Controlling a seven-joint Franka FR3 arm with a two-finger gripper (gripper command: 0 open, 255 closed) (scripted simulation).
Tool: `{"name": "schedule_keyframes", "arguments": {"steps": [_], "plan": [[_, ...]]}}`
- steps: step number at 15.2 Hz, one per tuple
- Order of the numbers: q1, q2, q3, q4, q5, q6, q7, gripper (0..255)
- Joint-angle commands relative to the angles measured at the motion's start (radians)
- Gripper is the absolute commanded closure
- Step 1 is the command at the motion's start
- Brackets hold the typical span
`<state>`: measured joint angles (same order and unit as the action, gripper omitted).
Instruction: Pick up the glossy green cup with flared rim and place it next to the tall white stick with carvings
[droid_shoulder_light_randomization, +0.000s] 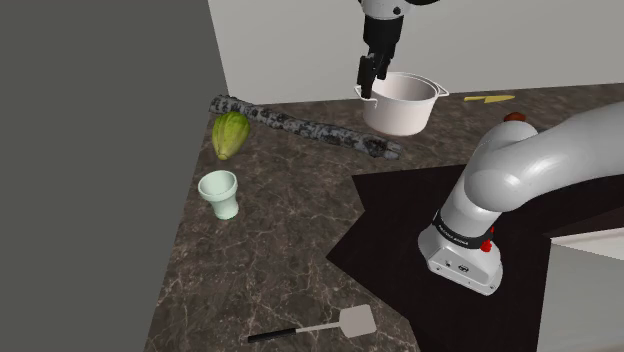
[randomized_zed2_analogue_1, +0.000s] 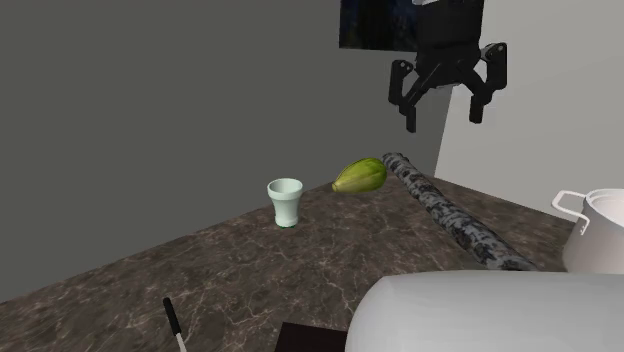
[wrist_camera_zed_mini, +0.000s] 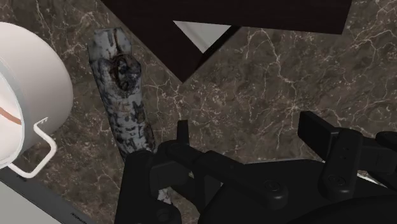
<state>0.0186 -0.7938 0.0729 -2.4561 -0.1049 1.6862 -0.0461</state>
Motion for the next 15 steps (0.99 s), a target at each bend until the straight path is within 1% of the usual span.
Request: {"name": "schedule_keyframes", "arguments": {"steps": [1, 9, 15], "plan": [[0.0, 0.0, 0.0, 0.0, 0.0, 0.0, 0.0, 0], [0.035, 0.242, 0.125, 0.056, 0.047, 0.154, 0.135, 0], [0.048, 0.452, 0.214, 0.149, 0.04, 0.245, 0.241, 0]]}}
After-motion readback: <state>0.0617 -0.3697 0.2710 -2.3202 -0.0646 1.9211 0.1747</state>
